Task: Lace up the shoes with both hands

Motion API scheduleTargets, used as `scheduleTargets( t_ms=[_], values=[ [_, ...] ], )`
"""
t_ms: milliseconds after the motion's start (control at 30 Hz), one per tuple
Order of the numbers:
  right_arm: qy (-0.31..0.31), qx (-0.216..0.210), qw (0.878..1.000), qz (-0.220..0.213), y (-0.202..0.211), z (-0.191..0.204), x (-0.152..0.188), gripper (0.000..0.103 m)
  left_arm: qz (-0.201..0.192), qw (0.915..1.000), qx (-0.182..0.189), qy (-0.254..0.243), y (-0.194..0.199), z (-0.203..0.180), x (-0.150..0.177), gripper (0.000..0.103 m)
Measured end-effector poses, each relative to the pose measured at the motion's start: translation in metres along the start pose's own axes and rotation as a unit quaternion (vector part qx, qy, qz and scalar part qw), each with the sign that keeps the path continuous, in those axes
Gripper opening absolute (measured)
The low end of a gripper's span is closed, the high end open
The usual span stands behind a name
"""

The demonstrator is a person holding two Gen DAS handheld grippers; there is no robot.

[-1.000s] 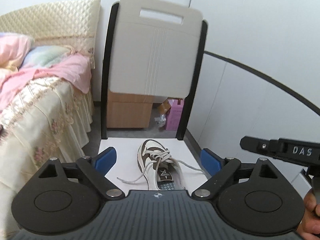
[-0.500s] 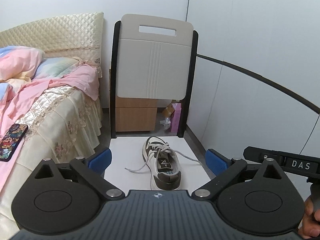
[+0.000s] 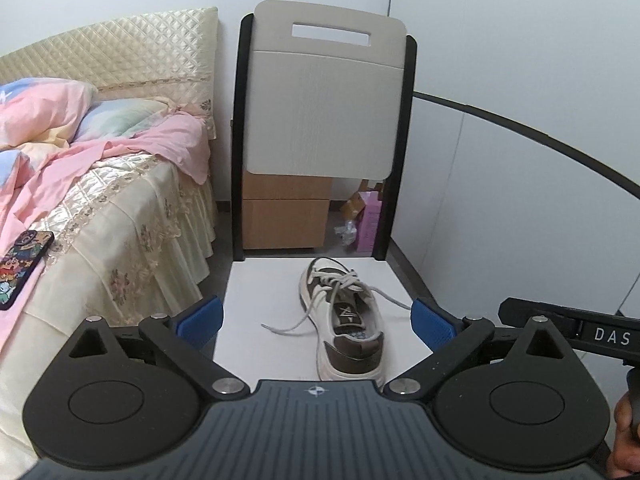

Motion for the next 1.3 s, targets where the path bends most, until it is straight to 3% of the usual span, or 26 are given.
scheduleTargets(
  t_ms=[133,200,367,433,467,1300],
  values=[
    [-0.001,0.013,1.0,-0.001,-0.006,0.0,-0.003,0.073,0.001,1.0,0.0,0.007,-0.003,0.004,-0.001,0.101],
    [-0.001,0.022,1.0,-0.006,-0.008,0.0,-0.003,0.091,-0.011,0.9998,-0.002,0.019,-0.003,0.008,0.0,0.103],
    [-0.024,0.035,0.999,0.011,-0.019,-0.008,-0.004,0.093,-0.021,0.999,-0.036,0.014,-0.005,0.012,0.002,0.103],
    [-0.028,0.041,0.999,0.012,-0.022,-0.009,-0.004,0.096,-0.017,0.9992,-0.032,0.019,-0.006,0.015,0.001,0.103],
    [-0.026,0.043,0.999,0.012,-0.023,-0.009,-0.004,0.103,-0.016,0.9992,-0.031,0.021,-0.007,0.016,0.001,0.103],
    [0.034,0.065,0.997,0.032,-0.037,0.005,0.002,0.103,0.01,0.9989,-0.038,0.025,-0.019,0.023,0.005,0.103]
  ],
)
Point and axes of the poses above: each gripper's, at about its wrist camera, not at the fingertips, and y roughly against the way its jaws point, z to its left, x to its underside, the point moved 2 cm from there along -y, roughly the way its jaws point, and after that the axes turned 11 degrees about z, right-handed, at the moved point
